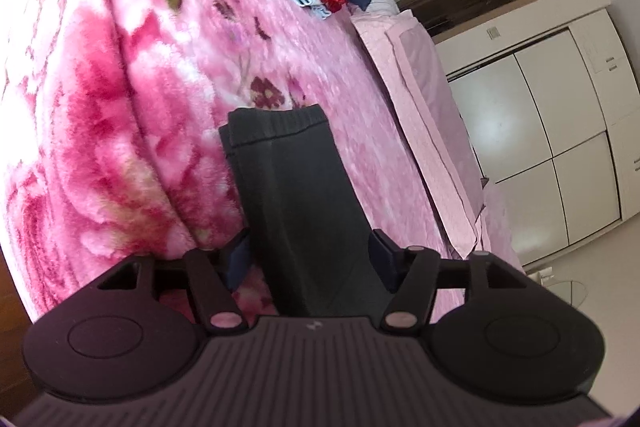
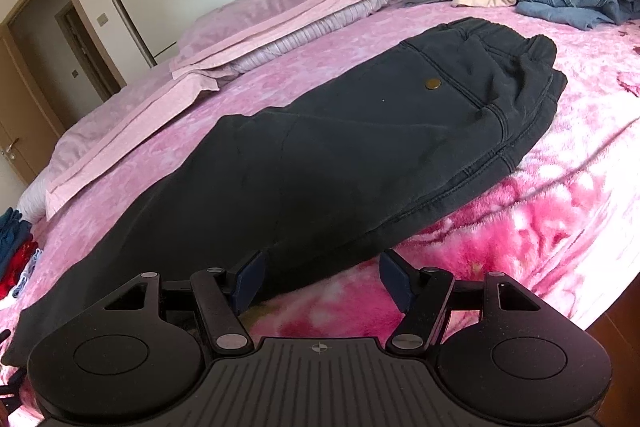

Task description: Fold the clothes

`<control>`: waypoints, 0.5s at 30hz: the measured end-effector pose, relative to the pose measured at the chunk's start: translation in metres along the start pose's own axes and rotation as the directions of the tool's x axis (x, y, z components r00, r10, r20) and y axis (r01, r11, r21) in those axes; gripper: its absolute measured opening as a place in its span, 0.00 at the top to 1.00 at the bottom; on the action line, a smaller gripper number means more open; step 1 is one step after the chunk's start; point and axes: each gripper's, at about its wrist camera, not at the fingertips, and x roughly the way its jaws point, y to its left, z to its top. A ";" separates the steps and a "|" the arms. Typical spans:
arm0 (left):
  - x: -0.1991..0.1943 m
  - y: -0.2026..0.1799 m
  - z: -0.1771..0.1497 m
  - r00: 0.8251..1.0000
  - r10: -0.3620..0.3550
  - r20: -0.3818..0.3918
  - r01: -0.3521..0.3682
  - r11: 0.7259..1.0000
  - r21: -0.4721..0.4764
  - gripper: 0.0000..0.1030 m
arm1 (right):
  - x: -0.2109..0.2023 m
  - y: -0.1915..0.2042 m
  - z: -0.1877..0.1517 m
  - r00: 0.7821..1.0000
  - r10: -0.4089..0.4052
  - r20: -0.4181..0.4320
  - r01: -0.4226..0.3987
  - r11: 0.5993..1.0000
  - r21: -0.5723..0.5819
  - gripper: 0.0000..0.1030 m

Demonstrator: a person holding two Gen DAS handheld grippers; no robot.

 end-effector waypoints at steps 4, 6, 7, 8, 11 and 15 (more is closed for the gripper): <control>0.003 -0.009 -0.006 0.999 0.053 0.013 -0.054 0.993 0.107 0.77 | 0.000 -0.004 -0.001 1.000 0.000 0.004 0.000 1.000 0.011 0.35; 0.005 -0.009 -0.008 0.996 0.082 0.017 -0.083 0.989 0.120 0.84 | 0.000 -0.006 -0.001 1.000 -0.006 0.009 0.006 1.000 0.017 0.35; 0.004 -0.009 -0.008 0.996 0.084 0.019 -0.086 0.990 0.116 0.86 | -0.001 -0.007 -0.001 1.000 -0.009 0.011 0.009 1.000 0.020 0.35; 0.003 -0.011 -0.009 0.996 0.086 0.023 -0.088 0.989 0.119 0.87 | -0.001 -0.008 -0.001 1.000 -0.012 0.014 0.012 1.000 0.024 0.35; -0.004 -0.044 -0.022 0.997 0.040 0.063 -0.055 0.962 0.268 0.90 | -0.003 -0.014 0.001 1.000 -0.022 0.022 0.021 0.999 0.037 0.35; -0.018 -0.114 -0.059 0.989 -0.118 0.084 0.049 0.820 0.570 0.91 | -0.008 -0.019 0.005 0.997 -0.044 0.058 0.042 0.998 0.049 0.35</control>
